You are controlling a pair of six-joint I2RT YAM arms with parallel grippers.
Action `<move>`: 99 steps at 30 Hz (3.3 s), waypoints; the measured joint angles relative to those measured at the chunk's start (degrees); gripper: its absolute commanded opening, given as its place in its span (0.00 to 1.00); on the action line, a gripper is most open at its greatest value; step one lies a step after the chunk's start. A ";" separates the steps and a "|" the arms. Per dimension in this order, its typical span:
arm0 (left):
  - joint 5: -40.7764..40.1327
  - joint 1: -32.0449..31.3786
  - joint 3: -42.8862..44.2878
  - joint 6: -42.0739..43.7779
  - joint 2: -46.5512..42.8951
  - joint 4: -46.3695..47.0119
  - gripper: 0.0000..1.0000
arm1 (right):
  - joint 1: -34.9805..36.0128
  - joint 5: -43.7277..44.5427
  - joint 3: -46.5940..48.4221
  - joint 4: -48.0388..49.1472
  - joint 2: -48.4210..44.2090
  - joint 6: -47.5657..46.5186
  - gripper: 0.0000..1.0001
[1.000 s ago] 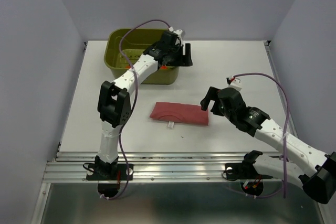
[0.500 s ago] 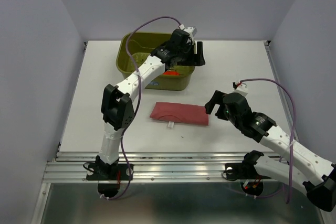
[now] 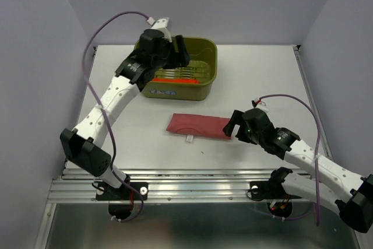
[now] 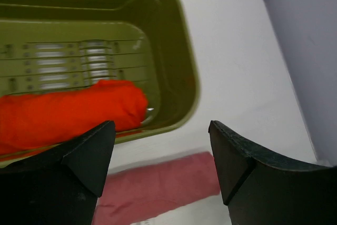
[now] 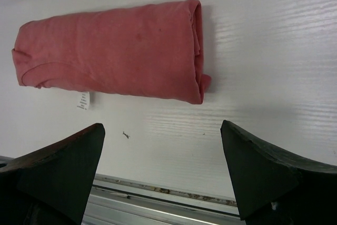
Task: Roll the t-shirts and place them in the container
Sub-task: Move the bin to the center of the board, then pick up the T-shirt from the center of the board.
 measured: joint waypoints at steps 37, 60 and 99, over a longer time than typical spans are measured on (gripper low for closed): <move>14.53 15.50 -68.11 -25.99 -29.79 20.68 0.86 | -12.87 -23.02 -15.32 22.38 9.57 14.38 0.85; 18.53 14.27 -69.85 -27.58 -22.80 28.28 0.91 | -12.87 -15.50 -16.39 38.91 19.02 20.70 0.54; 16.65 9.38 -69.20 -31.19 -11.13 34.03 0.00 | -12.87 -14.23 -17.18 40.00 20.55 19.58 0.73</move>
